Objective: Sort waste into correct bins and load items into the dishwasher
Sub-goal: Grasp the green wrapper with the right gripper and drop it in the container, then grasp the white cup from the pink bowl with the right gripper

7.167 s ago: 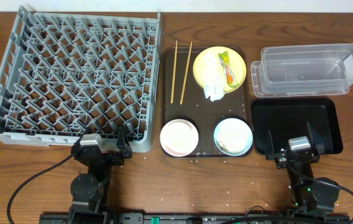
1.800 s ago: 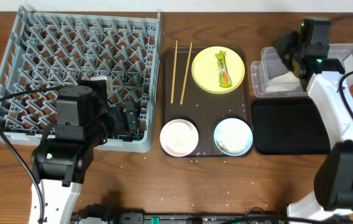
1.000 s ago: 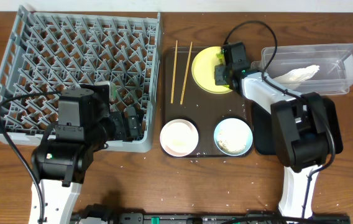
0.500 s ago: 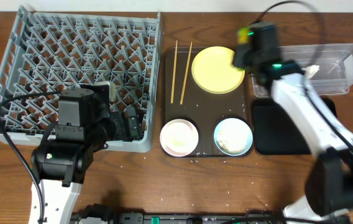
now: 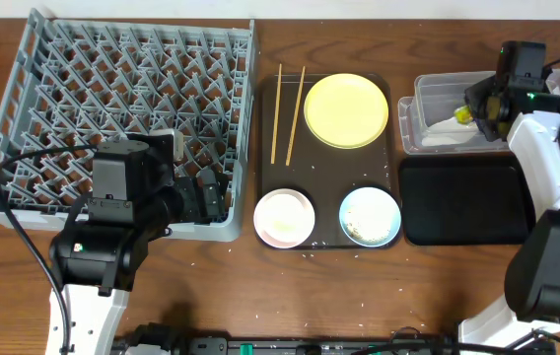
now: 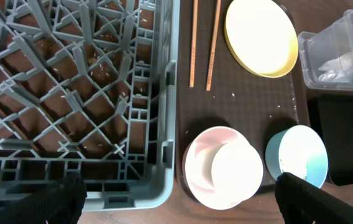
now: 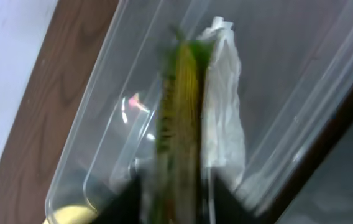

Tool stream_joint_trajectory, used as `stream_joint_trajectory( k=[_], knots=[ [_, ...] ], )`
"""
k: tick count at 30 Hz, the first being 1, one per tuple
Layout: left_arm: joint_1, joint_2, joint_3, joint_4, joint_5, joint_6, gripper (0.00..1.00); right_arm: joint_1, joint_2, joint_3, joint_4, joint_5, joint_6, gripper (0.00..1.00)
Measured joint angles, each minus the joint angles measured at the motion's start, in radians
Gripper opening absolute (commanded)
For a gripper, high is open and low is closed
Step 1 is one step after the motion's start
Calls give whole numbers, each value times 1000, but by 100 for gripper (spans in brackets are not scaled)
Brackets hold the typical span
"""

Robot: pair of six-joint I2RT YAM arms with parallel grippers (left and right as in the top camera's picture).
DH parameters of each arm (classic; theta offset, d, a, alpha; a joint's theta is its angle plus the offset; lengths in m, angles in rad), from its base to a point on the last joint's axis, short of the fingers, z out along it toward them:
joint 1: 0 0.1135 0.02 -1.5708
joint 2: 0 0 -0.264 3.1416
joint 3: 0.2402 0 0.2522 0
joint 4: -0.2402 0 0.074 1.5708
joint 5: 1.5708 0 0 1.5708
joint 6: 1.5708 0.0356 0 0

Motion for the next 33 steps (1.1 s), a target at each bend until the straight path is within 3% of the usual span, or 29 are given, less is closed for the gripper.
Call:
stream_joint_trajectory(
  k=[2,6,9,11,15,19,26,33],
  knots=[
    [0,0,0,0,0,0,98,-1,3,0,28,-27,-34,88],
    [0,0,0,0,0,0,98,-1,-20,-1,34,-100,-122,87],
    [0,0,0,3,0,0,98,0,-82,-5,31,-227,-240,83],
    [0,0,0,3,0,0,98,4,-144,-5,24,-334,-341,75],
    [0,0,0,8,0,0,98,50,-254,0,-108,-526,-528,60],
    [0,0,2,5,-5,0,98,182,-267,2,-347,-656,-705,60],
    [0,-1,121,-37,-43,-18,98,536,-255,-51,-439,-572,-843,58],
    [0,-25,165,-41,-54,-56,98,776,-237,-214,-224,-365,-825,53]
  ],
)
